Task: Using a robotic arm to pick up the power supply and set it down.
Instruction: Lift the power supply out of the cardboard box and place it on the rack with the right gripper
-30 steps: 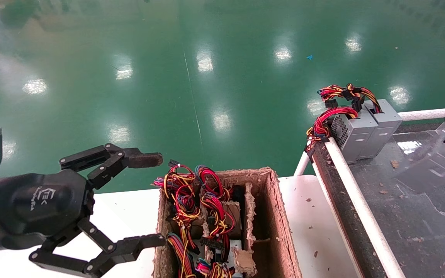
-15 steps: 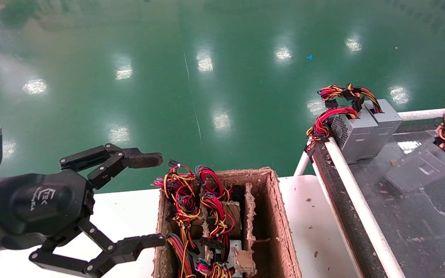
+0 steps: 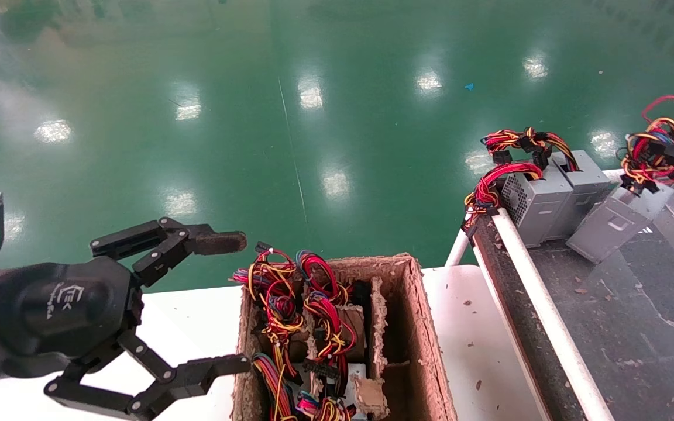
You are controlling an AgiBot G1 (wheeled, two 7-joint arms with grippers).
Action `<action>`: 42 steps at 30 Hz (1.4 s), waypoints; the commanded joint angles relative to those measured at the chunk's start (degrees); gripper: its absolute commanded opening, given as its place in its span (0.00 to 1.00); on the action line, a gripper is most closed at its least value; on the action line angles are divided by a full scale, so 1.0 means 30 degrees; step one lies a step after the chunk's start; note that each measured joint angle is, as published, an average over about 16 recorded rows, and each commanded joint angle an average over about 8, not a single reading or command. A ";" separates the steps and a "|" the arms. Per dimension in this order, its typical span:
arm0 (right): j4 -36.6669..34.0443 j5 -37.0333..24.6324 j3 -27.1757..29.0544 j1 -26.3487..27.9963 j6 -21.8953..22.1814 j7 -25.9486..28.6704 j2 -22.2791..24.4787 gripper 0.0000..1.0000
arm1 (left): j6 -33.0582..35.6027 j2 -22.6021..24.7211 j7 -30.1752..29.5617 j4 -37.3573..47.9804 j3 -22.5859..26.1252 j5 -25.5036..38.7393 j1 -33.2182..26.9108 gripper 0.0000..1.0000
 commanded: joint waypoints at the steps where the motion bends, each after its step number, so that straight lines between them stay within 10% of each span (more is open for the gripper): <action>1: -0.0924 -0.0984 -0.0585 0.1406 -0.0484 0.0342 -0.0577 0.00 | 0.0000 0.0000 0.0000 0.0000 0.0000 0.0000 0.0000 1.00; 25: -0.8499 -0.3921 -0.2215 0.7925 -0.2779 -0.1623 -0.4574 0.00 | -0.0001 -0.0001 0.0002 0.0000 0.0003 -0.0002 -0.0001 1.00; 34: -1.0352 -0.3818 -0.2138 0.8549 -0.3145 -0.2658 -0.5141 0.99 | -0.0002 -0.0002 0.0002 0.0000 0.0004 -0.0003 -0.0001 1.00; 42: -1.1490 -0.3488 -0.1910 0.8659 -0.3467 -0.3597 -0.5277 1.00 | -0.0002 -0.0002 0.0003 0.0000 0.0005 -0.0004 -0.0001 1.00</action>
